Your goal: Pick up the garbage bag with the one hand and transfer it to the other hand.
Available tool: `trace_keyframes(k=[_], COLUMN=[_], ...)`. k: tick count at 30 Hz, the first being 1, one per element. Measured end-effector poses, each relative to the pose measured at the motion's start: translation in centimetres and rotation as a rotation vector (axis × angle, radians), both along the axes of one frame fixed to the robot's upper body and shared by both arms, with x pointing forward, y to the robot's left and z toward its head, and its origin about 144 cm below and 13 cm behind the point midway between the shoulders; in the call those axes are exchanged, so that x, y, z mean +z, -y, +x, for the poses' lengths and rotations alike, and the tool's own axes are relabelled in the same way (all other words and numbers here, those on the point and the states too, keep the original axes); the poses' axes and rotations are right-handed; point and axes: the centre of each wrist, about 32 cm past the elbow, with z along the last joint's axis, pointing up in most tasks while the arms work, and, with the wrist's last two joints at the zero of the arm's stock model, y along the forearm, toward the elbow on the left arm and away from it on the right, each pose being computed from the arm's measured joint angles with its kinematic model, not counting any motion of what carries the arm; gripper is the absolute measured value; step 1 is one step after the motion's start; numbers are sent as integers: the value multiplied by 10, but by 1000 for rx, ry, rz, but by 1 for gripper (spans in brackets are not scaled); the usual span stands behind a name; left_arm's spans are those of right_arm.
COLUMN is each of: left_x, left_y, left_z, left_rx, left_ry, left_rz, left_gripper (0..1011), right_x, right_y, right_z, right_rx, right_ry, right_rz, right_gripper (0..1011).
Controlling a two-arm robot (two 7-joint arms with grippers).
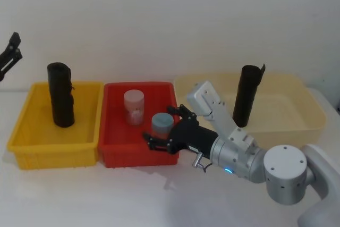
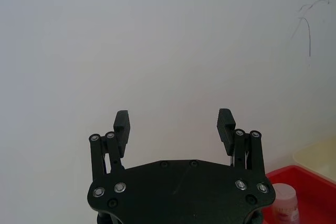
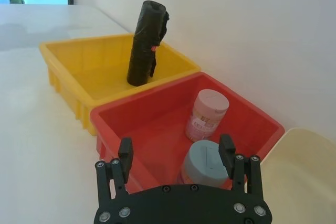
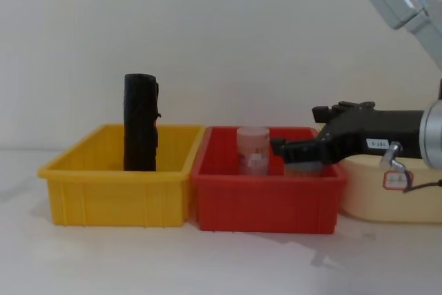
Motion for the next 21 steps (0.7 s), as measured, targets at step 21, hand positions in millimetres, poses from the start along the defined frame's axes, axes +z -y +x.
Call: trace_keyframes(k=[21], left_x=[0], left_y=[0], left_z=[0], left_rx=[1], left_ry=[0], left_rz=[0], left_gripper=[1000], right_x=[-8], right_y=[-6], right_z=[20], right_rx=[-32], right_ry=[-1], right_rz=[-24], right_gripper=[1000])
